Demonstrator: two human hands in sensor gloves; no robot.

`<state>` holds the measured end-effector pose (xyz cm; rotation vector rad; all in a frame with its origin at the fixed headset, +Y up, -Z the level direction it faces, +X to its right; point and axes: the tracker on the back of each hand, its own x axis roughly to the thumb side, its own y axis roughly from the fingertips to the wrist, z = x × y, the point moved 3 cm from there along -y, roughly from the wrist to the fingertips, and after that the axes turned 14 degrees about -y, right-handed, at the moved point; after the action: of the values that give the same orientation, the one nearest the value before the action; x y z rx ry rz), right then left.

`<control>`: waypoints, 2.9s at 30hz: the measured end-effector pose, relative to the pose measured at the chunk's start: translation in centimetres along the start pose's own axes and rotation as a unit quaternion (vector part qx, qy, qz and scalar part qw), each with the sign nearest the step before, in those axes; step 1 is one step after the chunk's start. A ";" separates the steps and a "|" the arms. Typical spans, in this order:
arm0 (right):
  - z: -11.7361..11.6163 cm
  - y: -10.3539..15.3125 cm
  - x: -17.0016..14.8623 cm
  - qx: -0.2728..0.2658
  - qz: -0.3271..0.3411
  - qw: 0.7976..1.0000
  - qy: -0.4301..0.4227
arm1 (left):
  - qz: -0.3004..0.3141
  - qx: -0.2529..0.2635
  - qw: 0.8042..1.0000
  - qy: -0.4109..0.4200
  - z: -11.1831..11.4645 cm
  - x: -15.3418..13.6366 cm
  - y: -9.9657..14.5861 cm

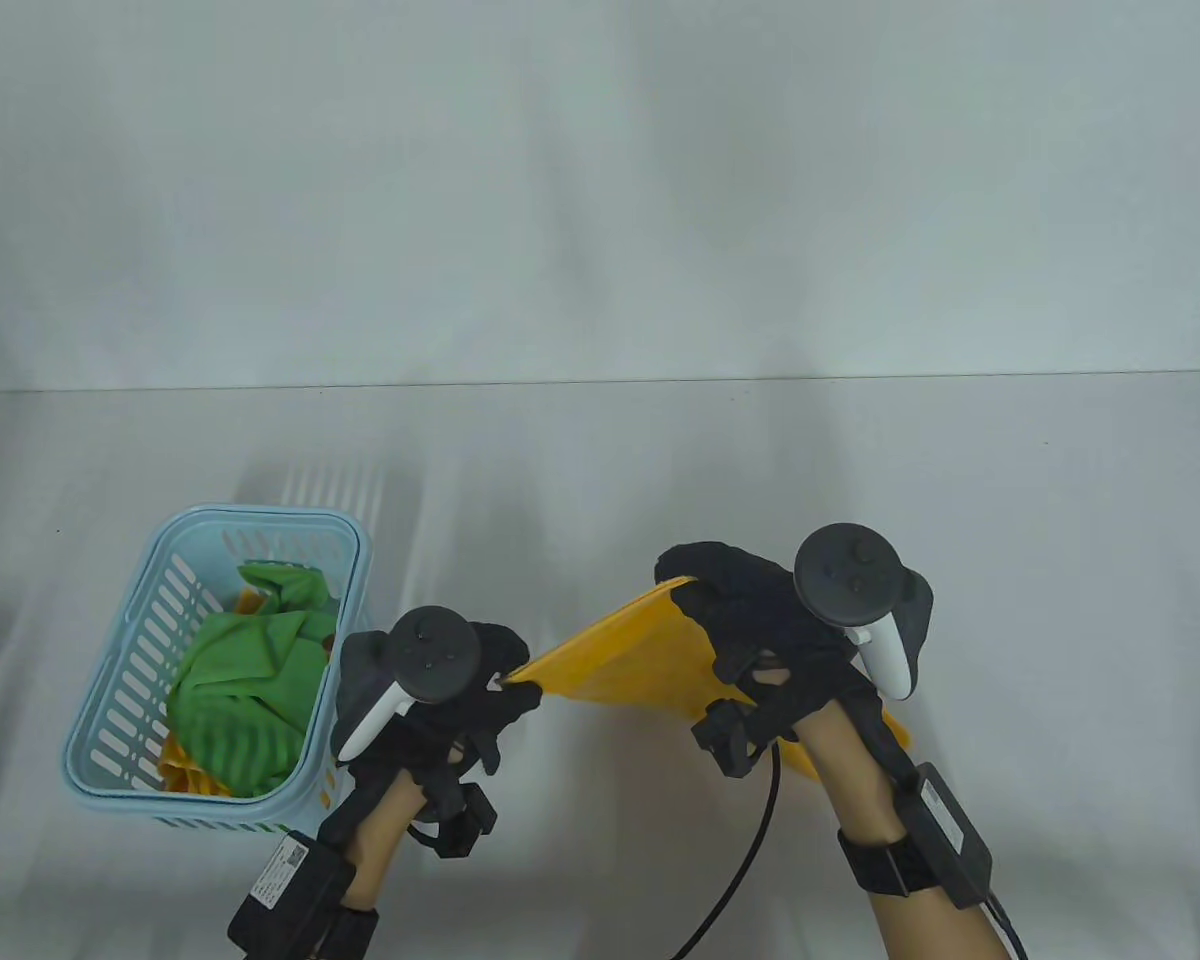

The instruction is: Roll square towel into towel roll

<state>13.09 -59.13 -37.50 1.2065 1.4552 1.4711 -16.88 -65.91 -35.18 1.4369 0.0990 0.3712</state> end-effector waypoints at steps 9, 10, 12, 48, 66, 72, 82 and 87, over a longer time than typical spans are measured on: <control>2.5 0.0 1.7 -0.035 0.003 0.998 -0.059 | 0.029 0.082 0.988 0.126 -5.3 0.2 1.5; 2.8 -0.1 2.2 -0.035 0.002 0.998 -0.057 | 0.030 0.093 0.987 0.130 -6.4 0.3 1.6; 3.6 -0.3 3.4 -0.035 0.002 0.998 -0.044 | 0.030 0.106 0.984 0.139 -8.5 0.7 1.4; 7.4 -6.7 6.6 -0.126 -0.091 0.986 0.060 | -0.048 0.121 0.991 -0.023 -17.0 5.4 -6.8; 5.8 -6.1 -1.3 -0.121 -0.101 0.986 0.061 | -0.062 0.089 0.990 -0.085 -9.0 4.5 -8.2; 3.4 -2.2 -6.3 -0.050 -0.109 0.988 0.096 | -0.020 0.022 0.994 -0.103 -3.4 3.2 -5.4; 1.2 3.6 -11.1 0.056 -0.148 0.978 0.139 | 0.016 -0.070 0.989 -0.130 4.0 2.9 -0.3; 0.3 4.4 -12.5 0.092 -0.158 0.969 0.164 | 0.017 -0.106 0.985 -0.138 6.1 2.3 0.3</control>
<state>17.53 -71.29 -34.68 0.8063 1.9430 1.3796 -13.03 -70.94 -33.64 1.2677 -0.1849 0.2012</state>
